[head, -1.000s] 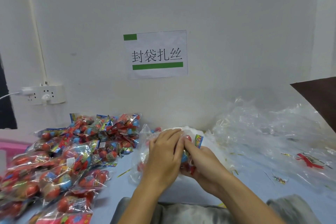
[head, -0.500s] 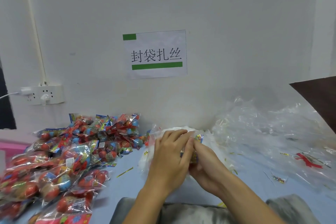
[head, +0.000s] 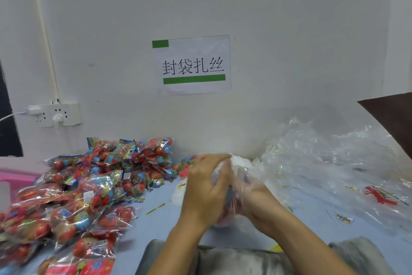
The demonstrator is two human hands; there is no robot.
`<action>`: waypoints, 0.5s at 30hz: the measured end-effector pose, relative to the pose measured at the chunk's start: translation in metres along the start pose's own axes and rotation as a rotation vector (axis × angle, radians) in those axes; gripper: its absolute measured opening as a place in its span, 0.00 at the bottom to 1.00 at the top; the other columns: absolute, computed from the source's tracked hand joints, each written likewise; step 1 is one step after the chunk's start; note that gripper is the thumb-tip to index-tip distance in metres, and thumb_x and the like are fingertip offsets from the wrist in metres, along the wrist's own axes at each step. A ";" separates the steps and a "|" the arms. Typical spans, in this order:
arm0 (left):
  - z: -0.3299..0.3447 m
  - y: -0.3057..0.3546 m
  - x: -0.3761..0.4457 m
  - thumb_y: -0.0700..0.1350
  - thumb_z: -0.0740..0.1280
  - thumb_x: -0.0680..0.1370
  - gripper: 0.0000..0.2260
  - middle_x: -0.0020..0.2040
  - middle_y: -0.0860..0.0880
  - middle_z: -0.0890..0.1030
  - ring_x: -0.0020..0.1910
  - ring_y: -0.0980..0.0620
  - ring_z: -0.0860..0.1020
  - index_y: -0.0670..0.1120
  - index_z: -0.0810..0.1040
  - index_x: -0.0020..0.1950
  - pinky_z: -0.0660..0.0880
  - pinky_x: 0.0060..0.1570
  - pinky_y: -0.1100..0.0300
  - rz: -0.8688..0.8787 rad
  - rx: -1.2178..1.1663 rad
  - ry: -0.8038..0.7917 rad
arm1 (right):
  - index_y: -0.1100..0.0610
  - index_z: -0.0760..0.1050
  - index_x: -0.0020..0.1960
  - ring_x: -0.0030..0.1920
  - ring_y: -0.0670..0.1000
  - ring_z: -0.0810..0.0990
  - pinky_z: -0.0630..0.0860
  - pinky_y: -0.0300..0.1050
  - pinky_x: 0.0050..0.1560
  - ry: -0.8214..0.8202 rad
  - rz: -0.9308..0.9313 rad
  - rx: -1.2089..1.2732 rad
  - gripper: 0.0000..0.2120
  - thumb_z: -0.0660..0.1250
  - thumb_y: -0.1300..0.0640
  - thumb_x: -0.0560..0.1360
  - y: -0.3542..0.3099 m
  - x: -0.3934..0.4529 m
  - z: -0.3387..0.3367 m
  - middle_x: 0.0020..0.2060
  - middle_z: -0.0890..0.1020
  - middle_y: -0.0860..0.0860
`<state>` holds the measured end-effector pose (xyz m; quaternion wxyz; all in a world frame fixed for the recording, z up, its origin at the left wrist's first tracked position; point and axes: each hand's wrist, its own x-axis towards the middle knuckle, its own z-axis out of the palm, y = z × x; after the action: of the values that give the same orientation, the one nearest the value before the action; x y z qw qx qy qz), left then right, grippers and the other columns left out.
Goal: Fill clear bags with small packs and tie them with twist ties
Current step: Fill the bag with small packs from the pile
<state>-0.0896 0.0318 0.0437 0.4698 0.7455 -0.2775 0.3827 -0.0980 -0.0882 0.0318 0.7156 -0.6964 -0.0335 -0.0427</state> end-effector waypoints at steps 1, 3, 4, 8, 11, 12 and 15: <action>-0.003 -0.009 0.002 0.50 0.61 0.81 0.12 0.51 0.56 0.82 0.55 0.55 0.77 0.48 0.83 0.54 0.72 0.57 0.60 -0.096 0.019 0.089 | 0.58 0.82 0.54 0.47 0.57 0.87 0.82 0.58 0.54 0.031 -0.007 -0.032 0.15 0.68 0.46 0.80 -0.001 0.001 0.000 0.46 0.87 0.58; -0.010 -0.028 0.005 0.47 0.62 0.83 0.07 0.52 0.53 0.81 0.55 0.52 0.77 0.51 0.80 0.54 0.72 0.55 0.57 -0.355 0.027 0.154 | 0.57 0.82 0.54 0.47 0.56 0.86 0.82 0.56 0.54 0.060 -0.006 -0.063 0.17 0.70 0.43 0.77 0.003 0.006 -0.003 0.46 0.87 0.60; -0.012 -0.039 0.004 0.47 0.62 0.83 0.06 0.54 0.52 0.81 0.56 0.51 0.77 0.52 0.78 0.54 0.71 0.54 0.57 -0.497 -0.014 0.141 | 0.56 0.82 0.52 0.41 0.53 0.85 0.82 0.52 0.48 0.074 -0.009 -0.094 0.17 0.71 0.42 0.77 0.003 0.007 -0.005 0.43 0.87 0.59; -0.004 -0.062 -0.004 0.58 0.56 0.84 0.18 0.58 0.47 0.80 0.55 0.48 0.78 0.47 0.76 0.62 0.75 0.52 0.53 -0.869 -0.243 -0.065 | 0.63 0.82 0.46 0.23 0.49 0.76 0.75 0.45 0.33 0.137 0.014 -0.243 0.23 0.71 0.42 0.77 0.005 0.011 -0.012 0.25 0.80 0.55; 0.005 -0.061 -0.008 0.62 0.48 0.84 0.24 0.65 0.50 0.77 0.64 0.48 0.76 0.51 0.73 0.70 0.72 0.66 0.47 -0.880 -0.238 -0.189 | 0.69 0.81 0.47 0.28 0.55 0.77 0.76 0.52 0.37 0.161 0.026 -0.109 0.27 0.71 0.42 0.76 0.010 0.016 -0.013 0.31 0.82 0.63; 0.006 -0.060 -0.009 0.63 0.47 0.84 0.25 0.68 0.51 0.75 0.67 0.48 0.73 0.53 0.71 0.72 0.68 0.70 0.46 -0.867 -0.216 -0.193 | 0.69 0.80 0.48 0.29 0.56 0.77 0.75 0.53 0.37 0.194 0.037 -0.067 0.26 0.72 0.42 0.76 0.011 0.017 -0.013 0.33 0.81 0.64; 0.006 -0.053 -0.010 0.64 0.49 0.82 0.26 0.71 0.53 0.72 0.70 0.51 0.70 0.53 0.69 0.74 0.65 0.72 0.47 -0.800 -0.215 -0.203 | 0.64 0.78 0.42 0.34 0.58 0.76 0.75 0.55 0.39 0.311 0.052 -0.021 0.24 0.74 0.41 0.74 0.014 0.021 -0.015 0.32 0.78 0.60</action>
<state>-0.0525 0.0479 0.0079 0.6266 0.7751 -0.0494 0.0639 -0.0755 -0.1029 0.0193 0.7058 -0.6894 0.0960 -0.1318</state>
